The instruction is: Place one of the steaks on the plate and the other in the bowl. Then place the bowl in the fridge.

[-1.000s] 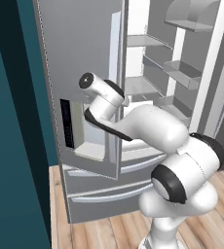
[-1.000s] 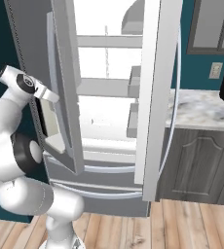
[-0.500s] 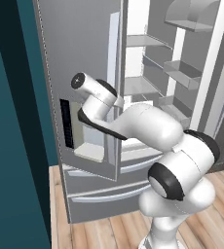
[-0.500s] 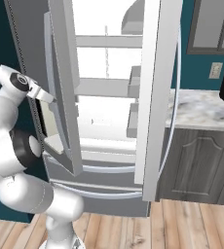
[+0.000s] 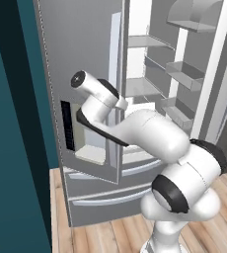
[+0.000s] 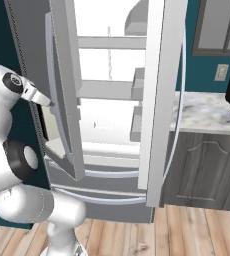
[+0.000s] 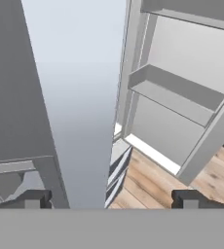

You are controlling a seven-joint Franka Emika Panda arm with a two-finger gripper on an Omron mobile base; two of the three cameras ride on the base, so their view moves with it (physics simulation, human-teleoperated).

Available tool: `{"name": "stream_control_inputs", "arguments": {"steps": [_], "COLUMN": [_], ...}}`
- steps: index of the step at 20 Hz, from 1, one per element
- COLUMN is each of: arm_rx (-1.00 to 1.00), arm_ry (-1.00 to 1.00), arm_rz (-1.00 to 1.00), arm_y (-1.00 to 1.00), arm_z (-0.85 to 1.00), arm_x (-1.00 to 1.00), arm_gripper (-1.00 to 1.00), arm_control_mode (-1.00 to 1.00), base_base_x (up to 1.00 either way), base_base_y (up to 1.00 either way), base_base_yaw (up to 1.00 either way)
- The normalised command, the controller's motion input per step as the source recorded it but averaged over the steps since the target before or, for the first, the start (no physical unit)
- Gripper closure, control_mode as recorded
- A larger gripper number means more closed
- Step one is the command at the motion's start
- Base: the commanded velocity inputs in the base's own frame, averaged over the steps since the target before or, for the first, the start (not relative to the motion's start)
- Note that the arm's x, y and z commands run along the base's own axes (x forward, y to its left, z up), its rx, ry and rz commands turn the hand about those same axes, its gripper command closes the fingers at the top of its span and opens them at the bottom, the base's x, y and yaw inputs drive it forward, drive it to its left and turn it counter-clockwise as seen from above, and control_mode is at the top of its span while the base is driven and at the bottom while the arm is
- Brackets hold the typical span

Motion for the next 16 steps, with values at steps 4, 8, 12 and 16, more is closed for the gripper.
{"name": "stream_control_inputs", "arguments": {"steps": [4, 8, 12, 16], "arm_rx": [0.08, 0.3, 0.54, 0.68], "arm_ry": [0.0, -0.02, -0.12, -0.17], "arm_rz": [0.0, 0.03, -0.01, -0.16], "arm_y": [-0.06, -0.62, -0.77, -0.46], "arm_z": [0.21, 0.09, 0.02, -0.2], "arm_x": [-0.72, -0.37, -0.15, 0.0], "arm_gripper": [-1.0, -1.0, -1.0, -1.0], "arm_control_mode": [-1.0, -1.0, -1.0, -1.0], "base_base_x": [0.0, 0.0, 0.0, 0.0], "base_base_y": [0.0, 0.0, 0.0, 0.0], "base_base_yaw": [0.0, 0.0, 0.0, 0.0]}}
